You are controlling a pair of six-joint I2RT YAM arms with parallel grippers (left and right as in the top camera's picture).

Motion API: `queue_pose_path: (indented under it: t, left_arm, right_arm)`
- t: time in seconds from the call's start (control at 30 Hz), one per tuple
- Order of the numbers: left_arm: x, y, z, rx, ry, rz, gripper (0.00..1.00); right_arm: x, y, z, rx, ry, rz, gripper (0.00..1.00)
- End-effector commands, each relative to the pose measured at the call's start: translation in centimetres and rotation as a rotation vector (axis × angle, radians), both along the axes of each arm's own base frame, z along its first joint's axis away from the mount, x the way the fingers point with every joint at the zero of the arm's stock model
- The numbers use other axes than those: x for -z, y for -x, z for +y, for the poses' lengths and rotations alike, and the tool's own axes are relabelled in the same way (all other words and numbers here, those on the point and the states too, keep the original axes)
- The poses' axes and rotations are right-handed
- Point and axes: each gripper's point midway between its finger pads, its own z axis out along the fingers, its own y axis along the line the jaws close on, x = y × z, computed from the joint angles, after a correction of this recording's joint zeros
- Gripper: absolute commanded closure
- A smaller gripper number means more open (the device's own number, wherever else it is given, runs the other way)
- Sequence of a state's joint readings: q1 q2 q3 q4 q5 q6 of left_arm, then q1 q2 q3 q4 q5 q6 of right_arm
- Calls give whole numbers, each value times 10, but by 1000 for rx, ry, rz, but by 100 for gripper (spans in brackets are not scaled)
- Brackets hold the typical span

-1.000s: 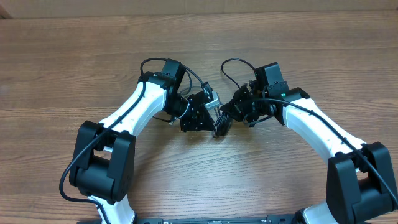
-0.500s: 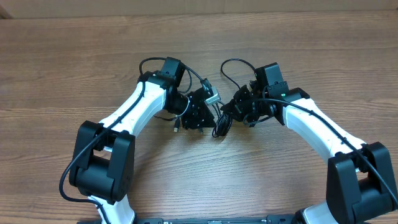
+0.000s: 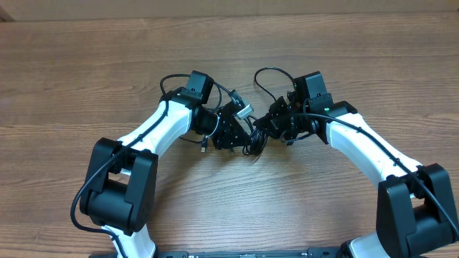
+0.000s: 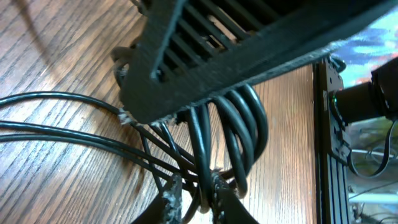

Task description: Untangle cables

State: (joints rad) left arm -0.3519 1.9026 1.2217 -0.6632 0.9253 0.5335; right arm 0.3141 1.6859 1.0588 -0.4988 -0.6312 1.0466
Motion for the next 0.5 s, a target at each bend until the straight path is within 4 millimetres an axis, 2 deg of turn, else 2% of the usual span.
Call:
queue_pose_path:
  t: [0.0,0.1,0.13,0.33,0.47]
  left_arm:
    - [1,-6,5,-65,6,67,78]
    - [-3,-14,15,-112,22,94,77]
    - [-7,-15,18,-120,49,110,73]
    - [-29,-7,9,-62,192,126,69]
    - [-29,-4,4,-47,191,120,71]
  right_arm:
    - [-3,2,2,-11,-20,1,94]
    - [-2,2,2,-10,-18,0,94]
    - [-2,2,2,-10,-18,-1,94]
    - [-3,1,2,-10,-19,-4,94]
    - [-3,1,2,-10,-19,-4,94]
